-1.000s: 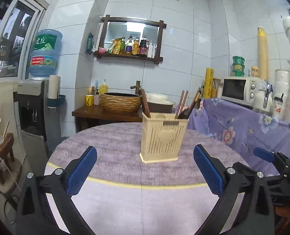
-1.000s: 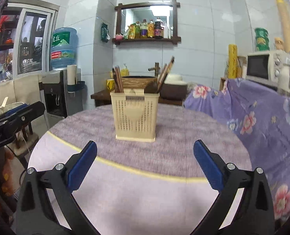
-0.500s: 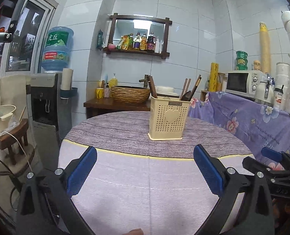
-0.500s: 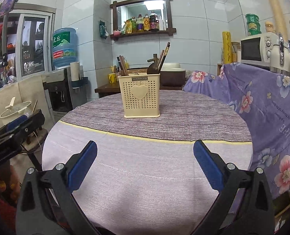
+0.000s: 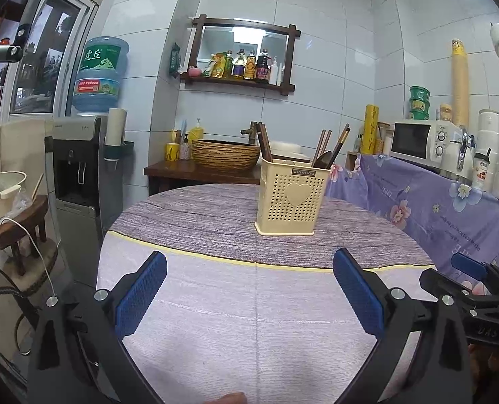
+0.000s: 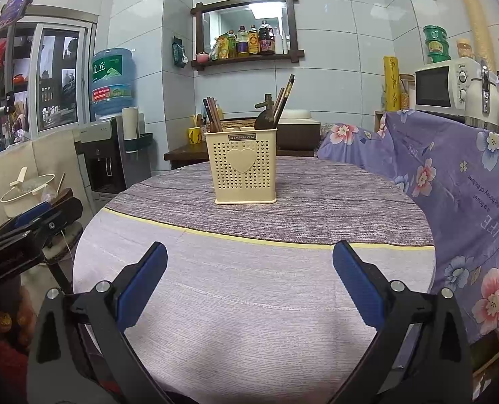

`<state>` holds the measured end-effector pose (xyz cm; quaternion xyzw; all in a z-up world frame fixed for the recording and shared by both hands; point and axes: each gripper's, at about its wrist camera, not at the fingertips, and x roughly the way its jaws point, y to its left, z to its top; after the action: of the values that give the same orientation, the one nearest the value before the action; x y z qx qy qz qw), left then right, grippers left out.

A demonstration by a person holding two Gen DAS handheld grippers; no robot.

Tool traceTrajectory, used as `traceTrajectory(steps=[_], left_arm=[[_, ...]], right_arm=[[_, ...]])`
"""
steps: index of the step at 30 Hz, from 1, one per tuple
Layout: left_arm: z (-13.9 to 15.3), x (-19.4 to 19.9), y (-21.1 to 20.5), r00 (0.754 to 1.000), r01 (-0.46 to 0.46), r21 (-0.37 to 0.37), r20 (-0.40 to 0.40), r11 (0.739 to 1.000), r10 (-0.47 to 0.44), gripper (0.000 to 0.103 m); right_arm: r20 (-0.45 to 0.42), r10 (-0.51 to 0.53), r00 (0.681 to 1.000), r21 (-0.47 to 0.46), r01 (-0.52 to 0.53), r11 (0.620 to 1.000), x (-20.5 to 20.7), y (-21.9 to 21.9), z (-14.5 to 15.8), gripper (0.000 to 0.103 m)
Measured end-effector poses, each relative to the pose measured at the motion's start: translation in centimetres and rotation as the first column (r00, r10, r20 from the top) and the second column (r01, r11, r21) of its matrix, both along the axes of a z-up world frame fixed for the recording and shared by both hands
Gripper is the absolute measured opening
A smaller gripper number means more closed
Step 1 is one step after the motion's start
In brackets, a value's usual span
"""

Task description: Organize utensils

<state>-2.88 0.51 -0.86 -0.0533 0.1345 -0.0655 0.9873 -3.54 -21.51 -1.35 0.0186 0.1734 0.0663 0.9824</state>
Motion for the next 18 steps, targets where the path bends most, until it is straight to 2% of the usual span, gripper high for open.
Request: traceTrajectory(steps=[18], left_arm=[[-0.27,0.32,-0.63,1.0,-0.003,0.017,-0.015,1.0,0.004,0.098]], right_arm=[[-0.004,-0.003,1.0,-0.011,0.003,1.0,0.32,0.17,-0.25,0.097]])
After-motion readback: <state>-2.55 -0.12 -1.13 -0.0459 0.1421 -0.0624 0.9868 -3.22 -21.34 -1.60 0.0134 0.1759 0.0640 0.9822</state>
